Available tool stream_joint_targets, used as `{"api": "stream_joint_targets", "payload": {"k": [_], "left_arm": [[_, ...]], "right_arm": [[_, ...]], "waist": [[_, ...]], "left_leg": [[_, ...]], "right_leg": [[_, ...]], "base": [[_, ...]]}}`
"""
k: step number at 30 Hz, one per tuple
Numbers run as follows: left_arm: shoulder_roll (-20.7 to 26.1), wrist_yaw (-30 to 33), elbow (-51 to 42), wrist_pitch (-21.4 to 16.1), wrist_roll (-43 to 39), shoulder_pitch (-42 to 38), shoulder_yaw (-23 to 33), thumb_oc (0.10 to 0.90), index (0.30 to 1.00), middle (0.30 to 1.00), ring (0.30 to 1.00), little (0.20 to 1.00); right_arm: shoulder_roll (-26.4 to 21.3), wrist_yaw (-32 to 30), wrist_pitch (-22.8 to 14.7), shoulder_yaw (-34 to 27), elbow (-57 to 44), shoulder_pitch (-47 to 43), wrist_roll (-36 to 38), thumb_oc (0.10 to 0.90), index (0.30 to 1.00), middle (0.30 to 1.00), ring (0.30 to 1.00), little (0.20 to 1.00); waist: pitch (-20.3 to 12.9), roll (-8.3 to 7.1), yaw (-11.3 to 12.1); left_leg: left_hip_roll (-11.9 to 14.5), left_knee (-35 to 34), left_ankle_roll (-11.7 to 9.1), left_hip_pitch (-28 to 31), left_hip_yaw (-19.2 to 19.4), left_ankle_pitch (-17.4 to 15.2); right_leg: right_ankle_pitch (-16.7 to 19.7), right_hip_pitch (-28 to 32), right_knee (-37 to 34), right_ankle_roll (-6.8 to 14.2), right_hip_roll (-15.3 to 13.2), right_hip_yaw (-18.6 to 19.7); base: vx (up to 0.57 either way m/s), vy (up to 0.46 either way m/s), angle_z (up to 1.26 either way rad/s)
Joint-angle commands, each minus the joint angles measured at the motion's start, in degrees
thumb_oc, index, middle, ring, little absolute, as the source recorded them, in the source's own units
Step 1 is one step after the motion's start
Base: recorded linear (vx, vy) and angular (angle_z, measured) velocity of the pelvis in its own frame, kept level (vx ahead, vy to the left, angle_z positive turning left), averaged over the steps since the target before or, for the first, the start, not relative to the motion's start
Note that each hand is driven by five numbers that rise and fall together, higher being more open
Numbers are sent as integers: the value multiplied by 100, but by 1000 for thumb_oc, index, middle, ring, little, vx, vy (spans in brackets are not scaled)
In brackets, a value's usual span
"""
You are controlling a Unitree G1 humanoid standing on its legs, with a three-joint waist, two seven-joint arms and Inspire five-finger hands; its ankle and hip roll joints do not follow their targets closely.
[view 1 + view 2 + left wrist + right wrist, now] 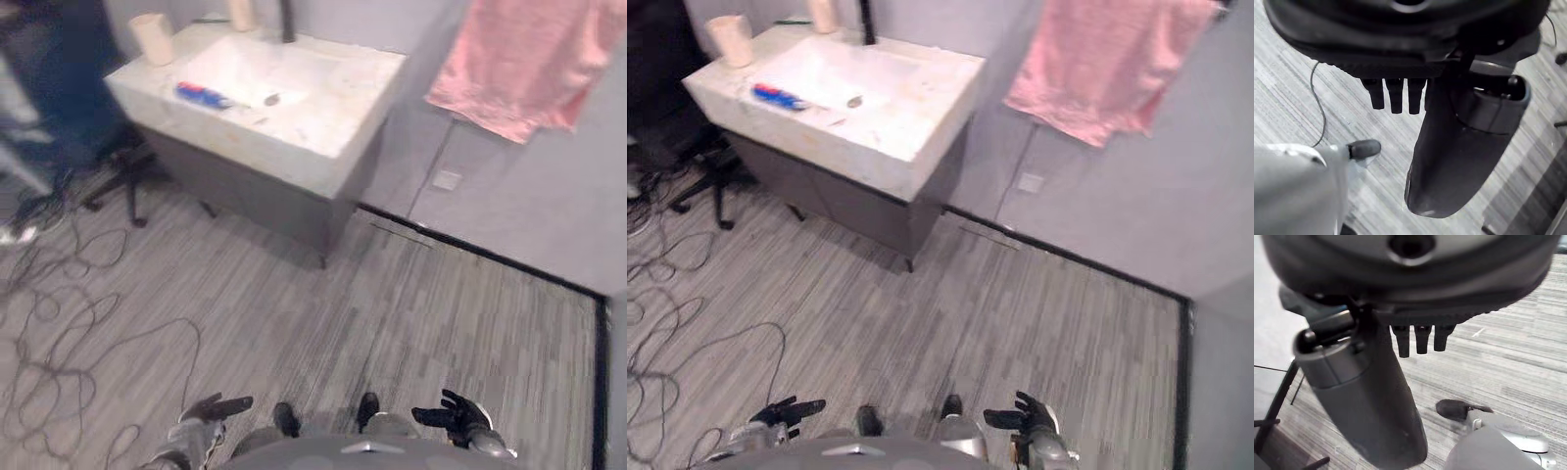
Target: Organize the bathroom.
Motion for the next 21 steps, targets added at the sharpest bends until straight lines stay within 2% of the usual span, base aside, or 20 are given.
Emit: {"api": "stream_joint_targets", "payload": {"k": [1, 3, 5, 6, 7, 8, 9, 11, 14, 16, 17, 18, 19, 21], "left_arm": [[383, 122, -132, 50, -98, 196, -143, 800, 900, 900, 900, 900], [392, 197, -139, 131, -190, 221, -177, 800, 900, 900, 900, 900], [388, 280, -93, 175, -348, 273, -204, 800, 900, 900, 900, 900], [387, 334, -81, 181, -483, 301, -207, 800, 900, 900, 900, 900], [389, 347, -58, 167, -348, 311, -193, 800, 900, 900, 900, 900], [390, 347, -58, 167, -348, 310, -192, 800, 900, 900, 900, 900], [398, 359, -17, 151, -187, 272, -275, 800, 900, 900, 900, 900], [412, 406, -18, 165, -171, 168, -405, 800, 900, 900, 900, 900], [403, 440, -24, 193, -108, 80, -446, 800, 900, 900, 900, 900], [398, 462, -42, 178, -50, 55, -417, 800, 900, 900, 900, 900], [399, 471, -68, 177, -43, 36, -376, 800, 900, 900, 900, 900], [389, 479, -80, 167, -46, 26, -360, 800, 900, 900, 900, 900], [354, 481, -94, 110, -20, 15, -313, 800, 900, 900, 900, 900], [337, 474, -94, 92, -21, 2, -282, 800, 900, 900, 900, 900]], "right_arm": [[-208, -20, -196, -65, 80, -612, -273, 800, 900, 900, 900, 900], [-216, -19, -135, -32, 55, -663, -298, 800, 900, 900, 900, 900], [-230, 36, -48, -55, 4, -687, -153, 800, 900, 900, 900, 900], [-235, 99, 4, -79, -25, -684, -225, 800, 900, 900, 900, 900], [-262, 157, 74, -72, -63, -644, -270, 800, 900, 900, 900, 900], [-261, 157, 75, -71, -63, -645, -270, 800, 900, 900, 900, 900], [-258, 201, 191, -74, -85, -536, -164, 800, 900, 900, 900, 900], [-209, 267, 281, -54, -35, -450, -117, 800, 900, 900, 900, 900], [-139, 367, 295, -46, 70, -398, -99, 800, 900, 900, 900, 900], [-84, 443, 247, -12, 104, -353, -191, 800, 900, 900, 900, 900], [-54, 511, 216, 27, 105, -329, -249, 800, 900, 900, 900, 900], [-44, 535, 199, 46, 100, -315, -262, 800, 900, 900, 900, 900], [-40, 587, 169, 57, 93, -279, -347, 800, 900, 900, 900, 900], [-44, 589, 171, 62, 73, -253, -398, 800, 900, 900, 900, 900]], "waist": [[-182, 214, 182], [-173, 191, 248], [-166, 117, 316], [-159, 98, 336], [-150, 115, 274], [-166, 110, 273], [-136, 172, 102], [-64, 205, -67], [39, 164, -183], [106, 98, -254], [146, 18, -295], [171, -35, -322], [225, -150, -381], [281, -199, -412]], "left_leg": [[425, -547, -302, 1000, -640, -142], [322, -552, -243, 899, -787, -162], [118, -488, -98, 661, -979, -150], [34, -477, -44, 615, -1083, -180], [-85, -475, 42, 543, -1247, -198], [-90, -470, 44, 520, -1248, -192], [-177, -471, 152, 469, -1520, -170], [-270, -518, 269, 471, -1777, -157], [-391, -555, 327, 577, -1820, -176], [-486, -506, 365, 627, -1795, -266], [-586, -445, 404, 644, -1764, -366], [-657, -402, 428, 663, -1753, -441], [-835, -279, 481, 716, -1755, -618], [-920, -198, 509, 773, -1780, -716]], "right_leg": [[29, -890, 438, 618, -105, 547], [104, -897, 442, 659, -193, 619], [259, -1053, 541, 580, -366, 751], [283, -1082, 572, 566, -402, 851], [199, -1169, 762, 478, -338, 1207], [206, -1189, 760, 477, -343, 1209], [77, -1364, 1231, 328, -81, 1800], [167, -1723, 1793, 284, 256, 2106], [280, -1975, 1862, 334, 427, 2075], [253, -2044, 1601, 394, 561, 2059], [306, -2101, 1314, 479, 635, 2039], [396, -2136, 1132, 543, 673, 2026], [660, -2247, 771, 667, 759, 2016], [785, -2304, 546, 703, 819, 1968]], "base": [[-80, 430, 114], [-87, 353, 77], [-94, 321, 105], [-2, 343, 88], [0, 272, 98], [53, 356, 82], [78, 306, 93], [140, 365, 127], [196, 176, 133], [239, 81, 50], [219, 45, 23], [396, 15, 7], [431, -18, -12], [400, -47, -17]]}}
